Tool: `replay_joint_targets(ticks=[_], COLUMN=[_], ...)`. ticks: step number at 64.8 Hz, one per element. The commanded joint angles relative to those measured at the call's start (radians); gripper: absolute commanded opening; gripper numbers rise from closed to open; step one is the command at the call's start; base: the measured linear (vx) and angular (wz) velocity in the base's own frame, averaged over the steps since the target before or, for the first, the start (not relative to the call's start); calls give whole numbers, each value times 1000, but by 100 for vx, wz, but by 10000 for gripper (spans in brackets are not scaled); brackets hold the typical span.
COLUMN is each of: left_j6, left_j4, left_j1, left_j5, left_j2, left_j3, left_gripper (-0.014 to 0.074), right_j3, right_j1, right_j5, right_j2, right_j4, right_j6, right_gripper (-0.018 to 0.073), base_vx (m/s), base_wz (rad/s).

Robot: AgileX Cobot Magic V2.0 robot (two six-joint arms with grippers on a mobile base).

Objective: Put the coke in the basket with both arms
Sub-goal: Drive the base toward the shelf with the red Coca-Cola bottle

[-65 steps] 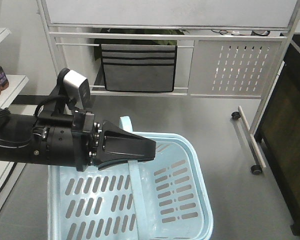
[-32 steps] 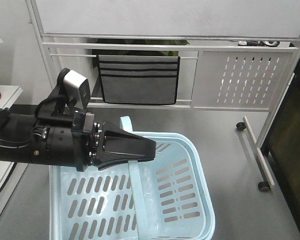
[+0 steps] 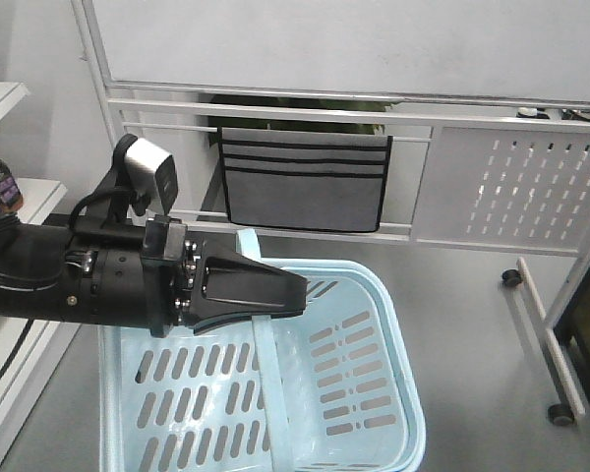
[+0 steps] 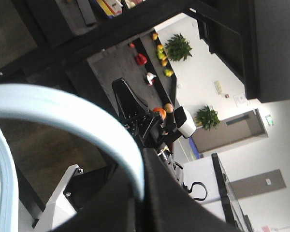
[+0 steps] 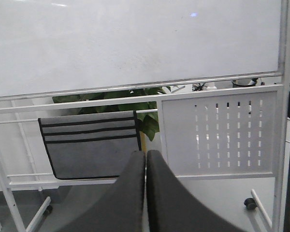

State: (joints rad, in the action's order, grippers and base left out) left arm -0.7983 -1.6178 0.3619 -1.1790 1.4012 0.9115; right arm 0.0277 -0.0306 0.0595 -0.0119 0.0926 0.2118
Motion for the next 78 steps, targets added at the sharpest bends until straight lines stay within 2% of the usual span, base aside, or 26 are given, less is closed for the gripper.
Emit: replay_joint_targets(ticks=[1, 28, 78], left_j6=[-8, -8, -8], left_j4=[-94, -94, -94], left_j1=[5, 5, 5], left_j5=[-65, -65, -65], left_j2=[-34, -34, -34], left_j3=[26, 26, 26], left_gripper=[-8, -8, -8], right_j3=[15, 15, 15], right_j1=[-4, -4, -4], right_j5=[-71, -71, -71], right_j2=[-15, -15, -15], right_j4=[5, 5, 5], right_j6=[-6, -6, -6], right_gripper=[-4, -4, -4], base_vx=[20, 18, 12], base_wz=[20, 34, 49])
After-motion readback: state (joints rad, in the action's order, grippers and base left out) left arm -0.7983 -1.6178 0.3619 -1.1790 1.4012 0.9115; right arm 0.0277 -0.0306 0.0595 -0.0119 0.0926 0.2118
